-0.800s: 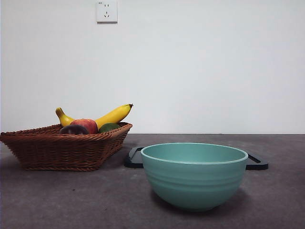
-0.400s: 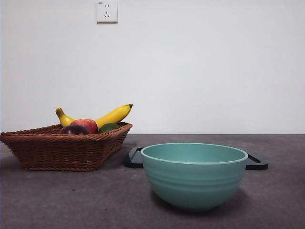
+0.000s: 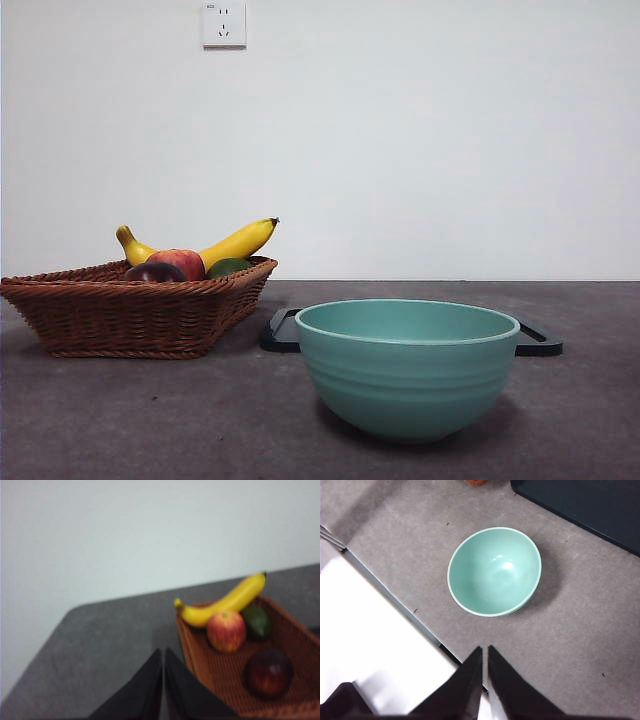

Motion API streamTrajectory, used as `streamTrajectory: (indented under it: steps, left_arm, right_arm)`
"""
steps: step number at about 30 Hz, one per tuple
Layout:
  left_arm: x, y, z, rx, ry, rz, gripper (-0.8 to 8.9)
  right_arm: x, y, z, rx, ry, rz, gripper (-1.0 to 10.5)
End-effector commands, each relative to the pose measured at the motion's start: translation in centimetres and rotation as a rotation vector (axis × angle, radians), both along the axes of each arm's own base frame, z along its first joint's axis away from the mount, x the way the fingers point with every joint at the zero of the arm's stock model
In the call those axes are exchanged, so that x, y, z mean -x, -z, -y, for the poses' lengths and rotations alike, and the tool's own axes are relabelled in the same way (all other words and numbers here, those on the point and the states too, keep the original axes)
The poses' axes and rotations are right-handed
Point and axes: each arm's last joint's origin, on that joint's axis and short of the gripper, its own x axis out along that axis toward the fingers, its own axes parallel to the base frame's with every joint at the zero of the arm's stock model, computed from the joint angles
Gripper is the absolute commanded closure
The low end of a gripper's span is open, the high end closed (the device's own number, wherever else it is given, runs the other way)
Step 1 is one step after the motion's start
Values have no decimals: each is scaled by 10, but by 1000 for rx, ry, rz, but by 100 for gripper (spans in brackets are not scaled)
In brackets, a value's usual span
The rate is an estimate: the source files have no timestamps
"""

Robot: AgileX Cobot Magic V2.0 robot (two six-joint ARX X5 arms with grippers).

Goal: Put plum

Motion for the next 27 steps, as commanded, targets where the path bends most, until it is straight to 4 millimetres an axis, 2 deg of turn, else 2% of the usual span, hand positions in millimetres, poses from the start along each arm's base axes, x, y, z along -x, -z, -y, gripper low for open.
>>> streamTrajectory:
  steps: [1,14,23,27]
  left_arm:
    - [0,14,0,-4,-8,-10,807]
    - [0,53,-3,0,-32,-65,807]
    - [-1,72,-3,7,-35,-184,807]
    - [-1,71,-3,18,-36,-180,807]
  right_arm:
    - [0,-5,-1,-7,-15,21,938]
    - [0,-5,-1,-7,-15,21,938]
    - [0,-5,-1,-7,-15,21,938]
    - [0,-5,-1,-7,-15,21,938]
